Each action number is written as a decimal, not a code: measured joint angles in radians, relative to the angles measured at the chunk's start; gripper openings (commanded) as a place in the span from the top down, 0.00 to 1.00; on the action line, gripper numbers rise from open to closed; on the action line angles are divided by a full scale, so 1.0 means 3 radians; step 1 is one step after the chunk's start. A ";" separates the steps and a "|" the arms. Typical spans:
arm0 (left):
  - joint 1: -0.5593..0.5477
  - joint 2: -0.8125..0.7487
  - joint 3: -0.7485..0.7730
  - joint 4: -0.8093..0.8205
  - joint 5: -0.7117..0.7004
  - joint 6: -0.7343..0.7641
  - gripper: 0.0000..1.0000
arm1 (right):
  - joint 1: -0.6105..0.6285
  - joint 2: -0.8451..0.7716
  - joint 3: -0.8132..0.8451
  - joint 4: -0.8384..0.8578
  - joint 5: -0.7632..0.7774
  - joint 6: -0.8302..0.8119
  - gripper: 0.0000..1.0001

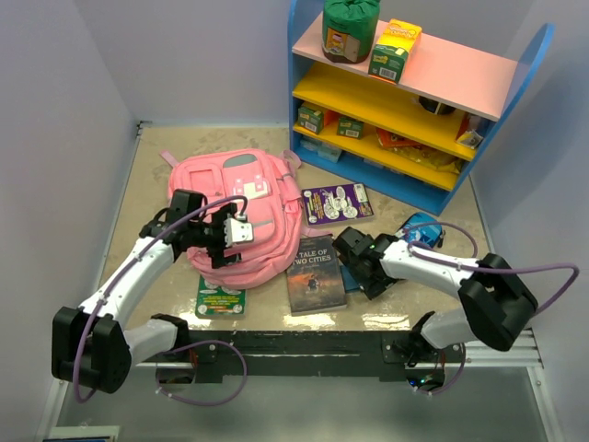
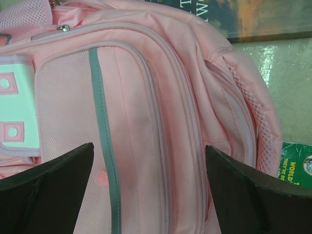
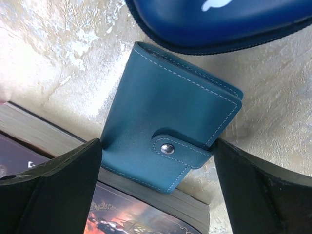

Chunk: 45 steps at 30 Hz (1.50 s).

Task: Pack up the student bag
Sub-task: Pick up the personal item from the center of the board.

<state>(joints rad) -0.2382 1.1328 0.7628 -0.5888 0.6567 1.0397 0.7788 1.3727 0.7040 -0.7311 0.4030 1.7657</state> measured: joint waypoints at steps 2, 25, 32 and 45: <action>0.0000 -0.0010 0.0003 -0.0003 0.0058 -0.0005 0.00 | 0.0000 0.0123 0.0097 -0.0058 0.0001 -0.0045 0.11; -0.0023 0.0169 -0.0275 0.0745 -0.0600 0.0201 0.23 | -0.0001 0.0370 0.0217 0.0074 0.0085 -0.0455 0.68; -0.0022 0.0186 -0.0114 0.0519 -0.0607 0.0234 0.53 | -0.0001 0.0281 0.0170 0.0145 0.0086 -0.0521 0.75; -0.0020 0.0285 0.0294 -0.0013 -0.0484 0.0209 0.70 | -0.0004 0.0268 0.0145 0.0312 0.0099 -0.0626 0.78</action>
<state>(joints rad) -0.2443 1.2182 0.8509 -0.5926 0.5114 1.1023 0.7776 1.4532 0.7475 -0.6376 0.4328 1.5780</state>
